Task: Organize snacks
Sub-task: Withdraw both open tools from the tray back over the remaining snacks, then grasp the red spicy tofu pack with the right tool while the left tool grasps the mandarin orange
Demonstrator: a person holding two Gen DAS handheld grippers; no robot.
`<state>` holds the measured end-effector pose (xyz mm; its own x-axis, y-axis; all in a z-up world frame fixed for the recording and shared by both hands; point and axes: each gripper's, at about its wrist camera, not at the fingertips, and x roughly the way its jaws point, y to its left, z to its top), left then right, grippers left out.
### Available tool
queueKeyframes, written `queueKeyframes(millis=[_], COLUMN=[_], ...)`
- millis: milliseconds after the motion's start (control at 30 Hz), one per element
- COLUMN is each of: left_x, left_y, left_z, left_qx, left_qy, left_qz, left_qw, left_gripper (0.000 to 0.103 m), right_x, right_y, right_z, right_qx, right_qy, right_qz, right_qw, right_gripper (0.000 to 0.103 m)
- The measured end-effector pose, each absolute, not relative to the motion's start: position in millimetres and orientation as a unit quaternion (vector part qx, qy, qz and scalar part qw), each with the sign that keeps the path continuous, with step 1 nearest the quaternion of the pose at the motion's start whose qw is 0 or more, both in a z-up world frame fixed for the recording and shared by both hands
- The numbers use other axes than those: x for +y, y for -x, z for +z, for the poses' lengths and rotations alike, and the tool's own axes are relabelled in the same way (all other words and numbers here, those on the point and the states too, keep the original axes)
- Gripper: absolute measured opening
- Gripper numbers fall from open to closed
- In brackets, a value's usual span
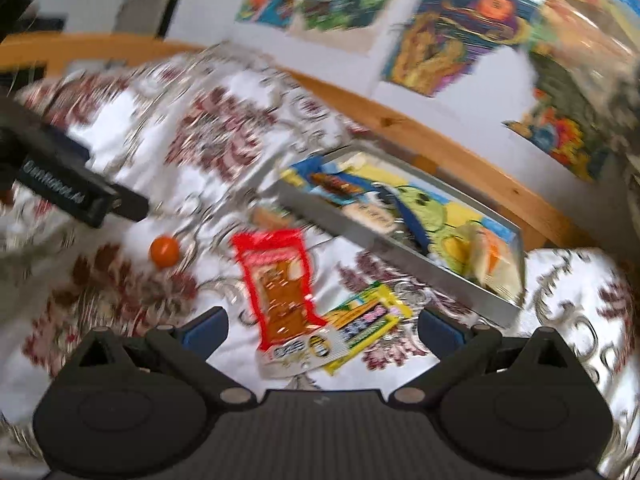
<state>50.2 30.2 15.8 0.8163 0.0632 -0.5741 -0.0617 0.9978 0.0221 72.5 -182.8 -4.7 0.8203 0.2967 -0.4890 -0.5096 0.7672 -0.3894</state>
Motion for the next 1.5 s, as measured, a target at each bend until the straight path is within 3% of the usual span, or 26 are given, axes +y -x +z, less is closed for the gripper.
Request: queueKeyframes(millis=[200, 500, 833, 1500], left_x=[35, 44, 31, 38], left_y=[-49, -60, -90, -123], left_z=[-2, -27, -49, -75], left_qx=[0.297, 0.278, 0.277, 0.315], left_qy=[-0.021, -0.041, -0.089, -0.076], left_qz=[0.017, 0.003, -0.015, 0.023], left_qw=[0.954, 0.960, 0.956, 0.946], left_gripper=[0.102, 0.102, 0.102, 0.102], right_x=[-161, -159, -150, -160], right_y=[-65, -97, -132, -174], right_z=[-27, -42, -68, -89], right_qx=[0.178, 0.185, 0.162, 0.215], right_qy=[0.329, 0.291, 0.319, 0.282], right_qz=[0.222, 0.228, 0.236, 0.250], right_qw=[0.900, 0.910, 0.903, 0.901], right_gripper=[0.103, 0.103, 0.103, 0.103])
